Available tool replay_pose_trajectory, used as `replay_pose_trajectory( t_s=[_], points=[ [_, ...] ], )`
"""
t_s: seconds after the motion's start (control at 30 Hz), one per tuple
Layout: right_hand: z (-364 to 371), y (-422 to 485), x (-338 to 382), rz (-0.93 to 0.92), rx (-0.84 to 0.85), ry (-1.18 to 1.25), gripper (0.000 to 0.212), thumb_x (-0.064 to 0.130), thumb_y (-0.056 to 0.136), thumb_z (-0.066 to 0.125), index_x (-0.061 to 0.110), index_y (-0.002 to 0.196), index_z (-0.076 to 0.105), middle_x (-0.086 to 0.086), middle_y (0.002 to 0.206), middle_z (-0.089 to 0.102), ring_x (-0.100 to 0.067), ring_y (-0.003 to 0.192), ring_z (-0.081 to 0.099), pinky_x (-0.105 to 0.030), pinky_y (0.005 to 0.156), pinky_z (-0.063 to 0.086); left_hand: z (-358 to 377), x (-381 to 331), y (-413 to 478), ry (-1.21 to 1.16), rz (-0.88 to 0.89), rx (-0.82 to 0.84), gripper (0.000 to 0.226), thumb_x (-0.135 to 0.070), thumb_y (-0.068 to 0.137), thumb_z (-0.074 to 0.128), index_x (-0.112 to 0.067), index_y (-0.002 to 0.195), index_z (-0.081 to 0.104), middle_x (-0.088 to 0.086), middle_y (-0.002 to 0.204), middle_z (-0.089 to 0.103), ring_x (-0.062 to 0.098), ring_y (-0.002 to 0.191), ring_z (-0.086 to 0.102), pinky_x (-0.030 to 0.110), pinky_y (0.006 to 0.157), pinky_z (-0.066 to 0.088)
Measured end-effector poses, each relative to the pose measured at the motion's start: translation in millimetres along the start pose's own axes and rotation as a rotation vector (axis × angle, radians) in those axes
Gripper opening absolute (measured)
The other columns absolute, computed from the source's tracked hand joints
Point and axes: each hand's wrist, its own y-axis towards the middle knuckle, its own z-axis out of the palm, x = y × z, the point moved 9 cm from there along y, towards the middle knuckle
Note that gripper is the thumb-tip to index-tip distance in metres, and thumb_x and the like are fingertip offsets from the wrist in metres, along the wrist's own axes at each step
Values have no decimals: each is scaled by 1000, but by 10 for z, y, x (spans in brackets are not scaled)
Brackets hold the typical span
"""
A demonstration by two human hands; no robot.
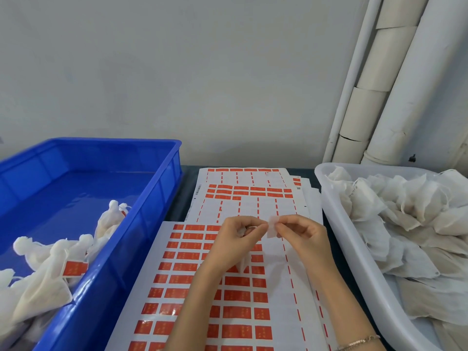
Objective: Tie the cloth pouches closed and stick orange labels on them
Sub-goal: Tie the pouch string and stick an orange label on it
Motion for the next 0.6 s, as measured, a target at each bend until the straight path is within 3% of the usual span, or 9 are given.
replay_pose_trajectory(
  t_s=[0.33,0.47,0.6],
  points=[
    [52,11,38,-75,50,-90,13,18,82,72,30,87,72,19,92,71,-4,93,66,-12,72,52,-60,70,8,21,-81,-41,15,-28,86,67,-35,73,70,-28,71,66,-13,80,59,4,57,44],
    [79,-48,218,-239,29,-219,12,32,77,68,37,88,70,19,93,68,-6,89,64,-13,72,52,-108,164,9,-34,-173,-65,11,-30,87,67,-26,79,74,-24,54,61,-9,56,57,8,52,40],
    [114,-120,377,-385,-17,-326,13,30,77,67,35,89,70,20,95,61,-1,91,59,-7,68,48,-125,238,5,-72,-241,-67,18,-31,87,66,-21,75,73,-13,46,54,1,44,48,8,47,39]
  ],
)
